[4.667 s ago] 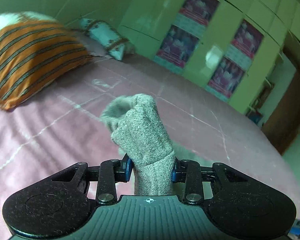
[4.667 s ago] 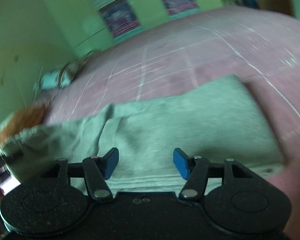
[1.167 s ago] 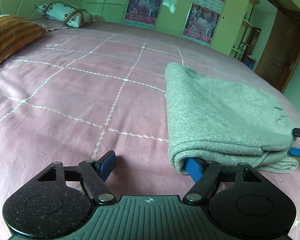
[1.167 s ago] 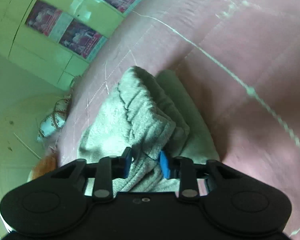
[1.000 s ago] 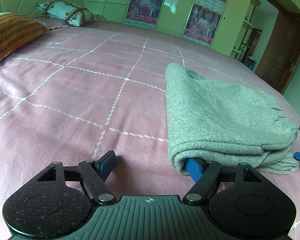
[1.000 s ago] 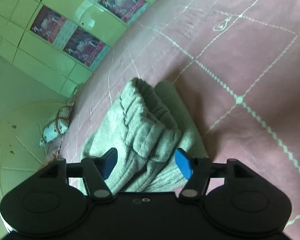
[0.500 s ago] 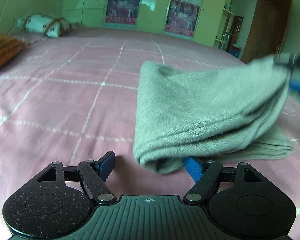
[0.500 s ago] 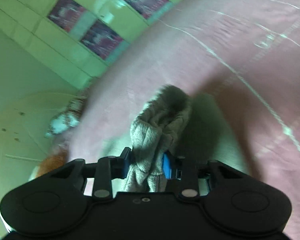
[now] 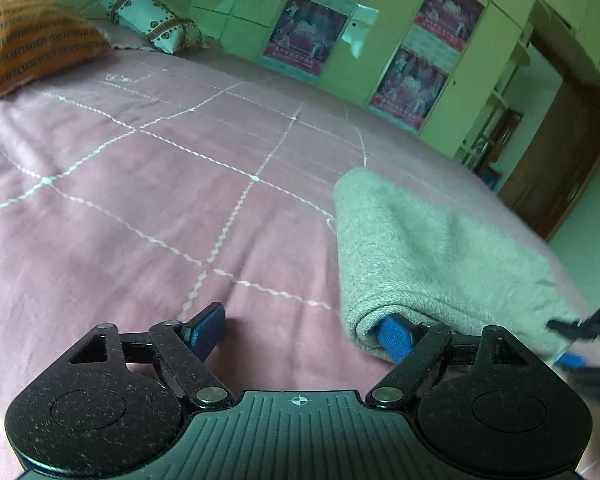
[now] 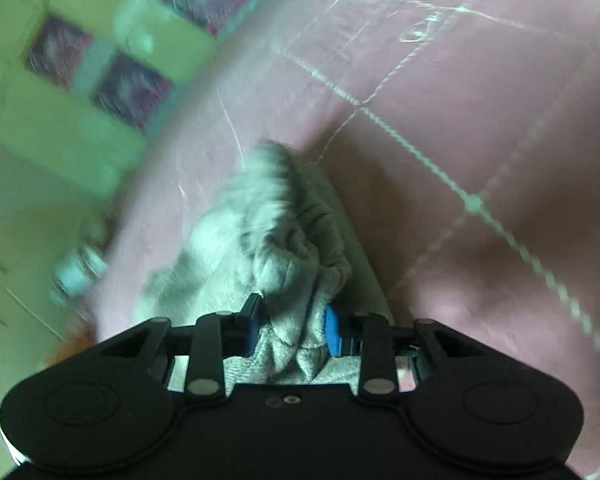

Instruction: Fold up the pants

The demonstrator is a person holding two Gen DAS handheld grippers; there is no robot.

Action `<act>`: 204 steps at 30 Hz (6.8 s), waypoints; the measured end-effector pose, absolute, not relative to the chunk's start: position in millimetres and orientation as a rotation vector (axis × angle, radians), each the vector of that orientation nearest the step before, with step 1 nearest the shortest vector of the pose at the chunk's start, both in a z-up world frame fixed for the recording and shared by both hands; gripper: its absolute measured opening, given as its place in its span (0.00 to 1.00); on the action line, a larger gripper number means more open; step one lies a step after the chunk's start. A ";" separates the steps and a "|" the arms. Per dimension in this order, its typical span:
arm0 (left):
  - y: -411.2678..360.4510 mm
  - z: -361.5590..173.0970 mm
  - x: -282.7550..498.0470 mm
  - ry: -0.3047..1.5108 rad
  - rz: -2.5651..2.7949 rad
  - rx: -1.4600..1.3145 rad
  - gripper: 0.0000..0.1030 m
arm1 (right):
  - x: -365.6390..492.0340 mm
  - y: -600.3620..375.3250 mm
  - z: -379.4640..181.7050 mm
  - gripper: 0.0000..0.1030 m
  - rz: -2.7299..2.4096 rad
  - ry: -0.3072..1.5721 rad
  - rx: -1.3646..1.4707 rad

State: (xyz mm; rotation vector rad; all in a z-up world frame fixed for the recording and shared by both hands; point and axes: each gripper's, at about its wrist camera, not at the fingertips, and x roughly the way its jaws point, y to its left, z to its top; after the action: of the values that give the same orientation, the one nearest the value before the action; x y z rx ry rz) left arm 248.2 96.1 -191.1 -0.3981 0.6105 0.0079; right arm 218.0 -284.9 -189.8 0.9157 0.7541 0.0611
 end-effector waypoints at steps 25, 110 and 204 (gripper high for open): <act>108.0 -175.7 229.1 0.692 0.024 -0.394 0.80 | 221.6 -303.6 -190.1 0.33 0.163 0.802 0.970; 127.1 -99.5 194.8 0.572 0.209 -0.215 1.00 | 224.9 -284.5 -71.7 0.94 0.306 0.608 0.241; -11.7 38.5 -24.5 0.296 -0.029 -0.057 1.00 | 9.8 -237.4 30.5 0.94 0.324 0.358 0.008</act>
State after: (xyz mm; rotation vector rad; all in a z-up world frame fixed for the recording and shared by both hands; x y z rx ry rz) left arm -24.5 -11.7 38.5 -0.0573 0.2964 -0.0289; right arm 9.8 -237.4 30.5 0.0077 0.3582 0.3245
